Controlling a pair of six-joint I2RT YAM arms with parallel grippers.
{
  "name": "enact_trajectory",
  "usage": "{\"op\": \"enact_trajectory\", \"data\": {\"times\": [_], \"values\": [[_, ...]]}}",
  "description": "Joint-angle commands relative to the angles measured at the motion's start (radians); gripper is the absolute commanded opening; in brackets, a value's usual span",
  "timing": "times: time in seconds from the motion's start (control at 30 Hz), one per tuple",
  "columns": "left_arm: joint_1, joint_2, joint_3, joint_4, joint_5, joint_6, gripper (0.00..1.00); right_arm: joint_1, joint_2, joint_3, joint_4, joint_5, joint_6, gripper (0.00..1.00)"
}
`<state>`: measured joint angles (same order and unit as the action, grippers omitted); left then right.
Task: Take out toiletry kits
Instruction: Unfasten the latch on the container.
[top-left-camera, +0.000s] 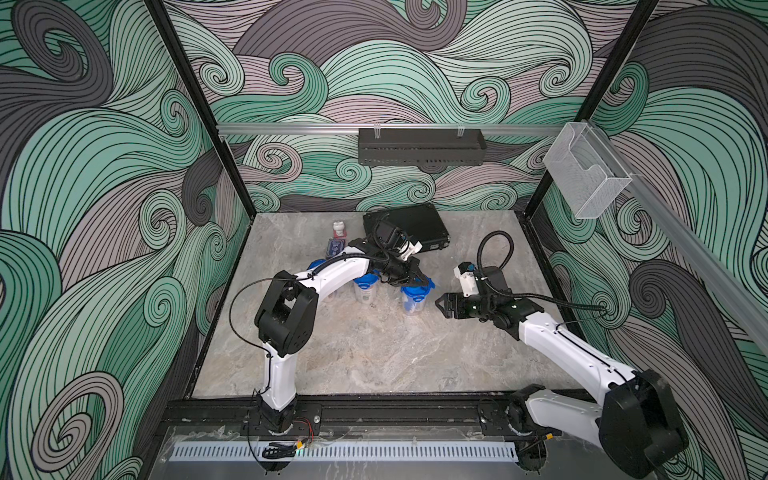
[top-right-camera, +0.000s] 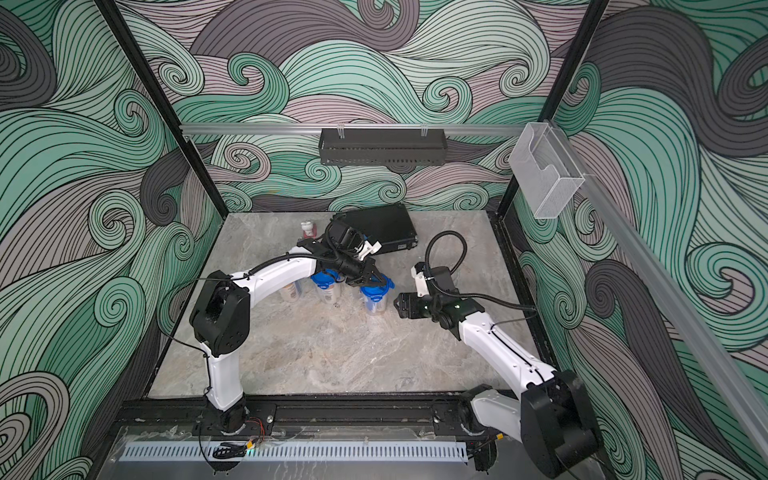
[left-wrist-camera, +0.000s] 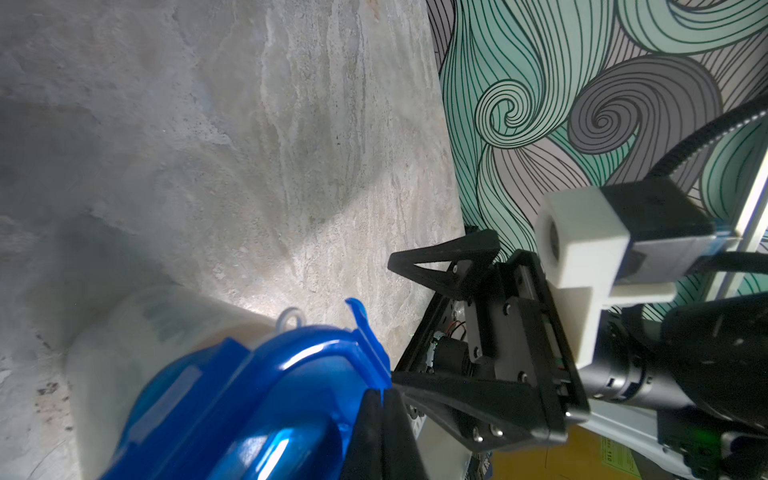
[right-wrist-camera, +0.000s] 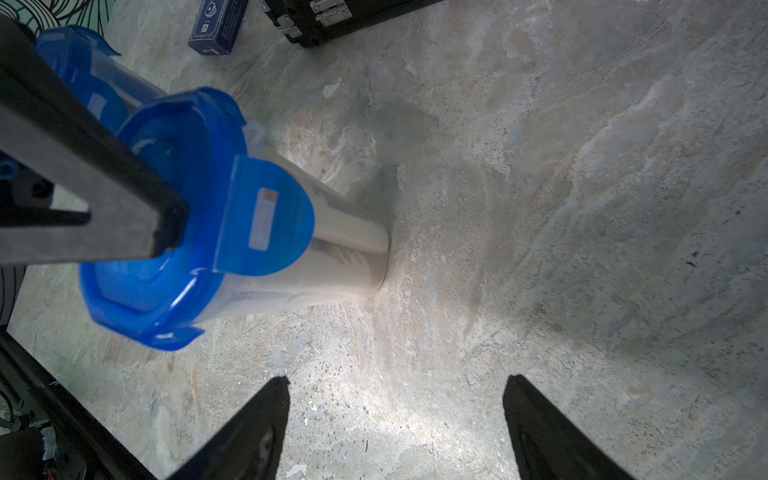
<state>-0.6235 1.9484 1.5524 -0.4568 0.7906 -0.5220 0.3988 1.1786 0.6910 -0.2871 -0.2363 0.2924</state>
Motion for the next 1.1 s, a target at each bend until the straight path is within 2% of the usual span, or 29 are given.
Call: {"op": "enact_trajectory", "data": {"times": [0.0,1.07], "values": [[0.006,0.008,-0.014,0.017,0.003,-0.023,0.00,-0.005,0.006,-0.002,0.017,-0.009,0.007,0.82],[0.050,0.072,-0.273,0.259,0.051,-0.077,0.00,-0.007,-0.028,0.007,0.032,-0.034,0.017,0.83]]}}
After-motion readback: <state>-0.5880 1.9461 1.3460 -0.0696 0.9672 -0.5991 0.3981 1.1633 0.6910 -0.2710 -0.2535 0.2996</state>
